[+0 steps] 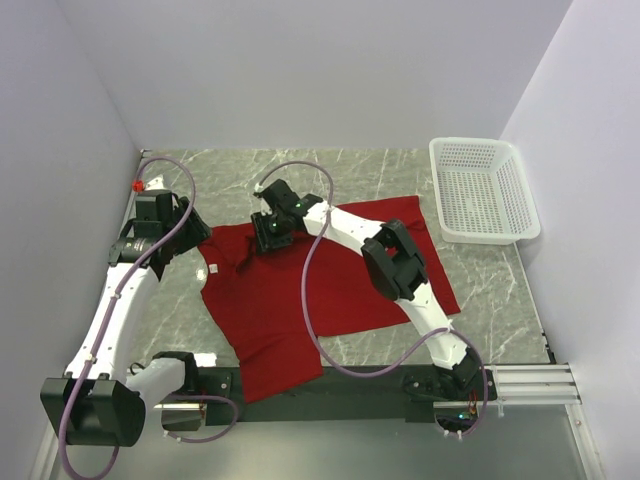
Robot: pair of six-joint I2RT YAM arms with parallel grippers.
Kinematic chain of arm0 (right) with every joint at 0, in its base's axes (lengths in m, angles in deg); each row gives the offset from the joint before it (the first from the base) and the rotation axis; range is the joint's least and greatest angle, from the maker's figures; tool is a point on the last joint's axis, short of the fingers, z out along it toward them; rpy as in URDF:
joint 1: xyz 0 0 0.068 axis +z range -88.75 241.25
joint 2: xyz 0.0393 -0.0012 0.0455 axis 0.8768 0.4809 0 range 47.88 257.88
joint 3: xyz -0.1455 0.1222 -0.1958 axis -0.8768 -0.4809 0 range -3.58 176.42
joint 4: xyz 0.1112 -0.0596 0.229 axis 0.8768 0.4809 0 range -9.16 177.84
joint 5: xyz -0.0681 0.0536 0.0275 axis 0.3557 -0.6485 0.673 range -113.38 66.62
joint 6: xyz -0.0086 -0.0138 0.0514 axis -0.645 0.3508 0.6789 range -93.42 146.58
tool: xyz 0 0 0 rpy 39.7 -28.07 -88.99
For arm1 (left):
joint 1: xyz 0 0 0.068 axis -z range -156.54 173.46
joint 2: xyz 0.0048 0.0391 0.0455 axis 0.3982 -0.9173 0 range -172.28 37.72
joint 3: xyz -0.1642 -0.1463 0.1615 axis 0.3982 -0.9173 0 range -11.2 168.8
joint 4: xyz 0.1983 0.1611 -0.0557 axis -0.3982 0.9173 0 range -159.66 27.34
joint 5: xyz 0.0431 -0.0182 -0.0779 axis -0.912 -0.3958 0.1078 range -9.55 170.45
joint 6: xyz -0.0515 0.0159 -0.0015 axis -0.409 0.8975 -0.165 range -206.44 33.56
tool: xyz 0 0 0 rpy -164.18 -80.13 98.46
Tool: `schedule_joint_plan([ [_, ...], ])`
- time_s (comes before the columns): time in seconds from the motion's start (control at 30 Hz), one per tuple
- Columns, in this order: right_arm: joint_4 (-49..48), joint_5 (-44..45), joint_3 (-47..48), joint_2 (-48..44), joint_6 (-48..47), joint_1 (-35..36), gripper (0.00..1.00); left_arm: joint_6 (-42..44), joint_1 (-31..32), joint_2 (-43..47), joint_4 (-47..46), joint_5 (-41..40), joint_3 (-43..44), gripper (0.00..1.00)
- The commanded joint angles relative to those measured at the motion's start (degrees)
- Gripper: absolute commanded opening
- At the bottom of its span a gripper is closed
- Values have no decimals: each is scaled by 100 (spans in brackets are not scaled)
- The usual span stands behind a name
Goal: Fold and stack the t-shirts
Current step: Fold the tshirt
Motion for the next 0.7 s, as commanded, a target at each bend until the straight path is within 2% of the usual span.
schedule_joint_plan([
  [0.0,41,444,220,153,30,83,47,-93,-22,130,18,3,31,53],
  [0.17,120,664,229,214,-5,118,44,-119,-31,156,18,11,-13,53],
  [0.33,182,840,211,223,-92,179,37,-146,-31,182,0,47,-75,53],
  [0.57,182,858,141,83,-224,179,15,-163,-31,209,-26,73,-119,53],
  [0.6,182,849,141,39,-251,171,9,-163,-31,218,-35,73,-128,53],
  [0.67,164,858,132,-75,-294,179,6,-163,-31,218,-61,73,-145,53],
])
